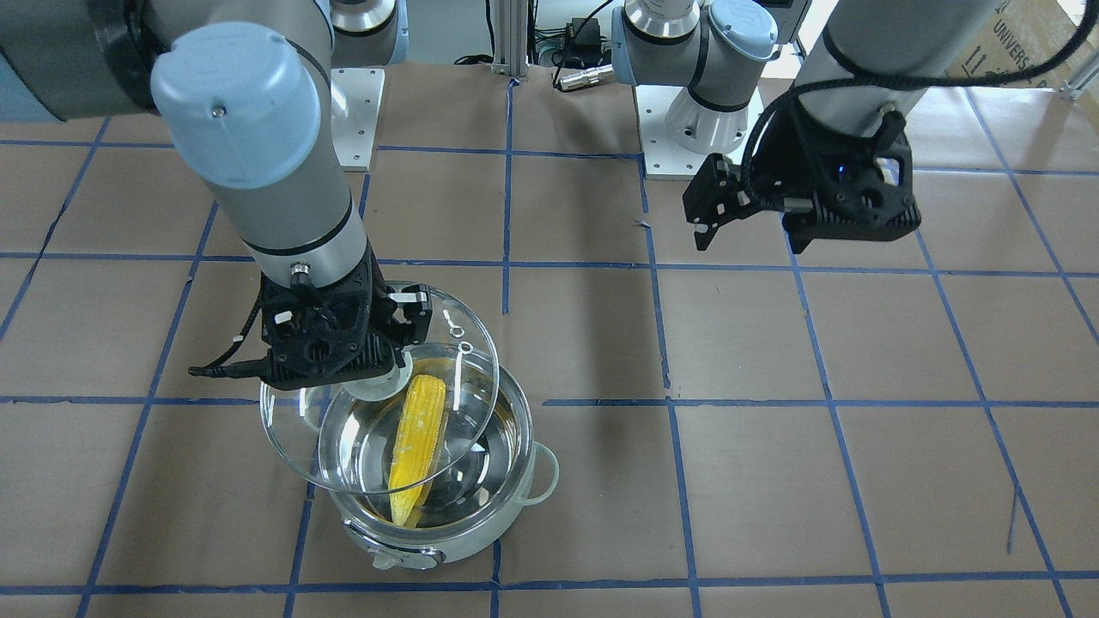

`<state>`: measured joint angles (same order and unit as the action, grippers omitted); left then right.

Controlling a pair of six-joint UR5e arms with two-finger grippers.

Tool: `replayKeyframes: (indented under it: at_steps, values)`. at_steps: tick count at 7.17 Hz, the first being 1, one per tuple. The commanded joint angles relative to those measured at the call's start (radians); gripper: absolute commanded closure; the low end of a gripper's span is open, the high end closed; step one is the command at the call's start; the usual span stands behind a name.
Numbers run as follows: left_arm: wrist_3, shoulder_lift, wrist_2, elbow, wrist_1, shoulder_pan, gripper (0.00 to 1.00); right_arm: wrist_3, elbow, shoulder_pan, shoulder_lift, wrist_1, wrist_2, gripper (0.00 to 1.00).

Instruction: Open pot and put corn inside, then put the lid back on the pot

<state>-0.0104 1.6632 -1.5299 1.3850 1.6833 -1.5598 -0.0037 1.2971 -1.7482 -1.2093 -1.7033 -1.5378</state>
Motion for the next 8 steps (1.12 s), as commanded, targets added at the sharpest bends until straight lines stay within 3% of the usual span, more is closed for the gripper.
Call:
replayKeyframes:
  at_steps: [1,4,8]
  values:
    - [0.016,-0.080,-0.038,0.086,-0.026,0.038,0.00,-0.001,0.002,-0.013,0.054,-0.045,0.002,0.67]
    - [0.018,-0.070,-0.045,0.098,-0.114,0.043,0.00,0.001,0.002,-0.047,0.106,-0.102,0.002,0.67]
    - [0.067,-0.059,-0.062,0.098,-0.102,0.063,0.00,-0.001,0.004,-0.050,0.109,-0.102,0.002,0.67]
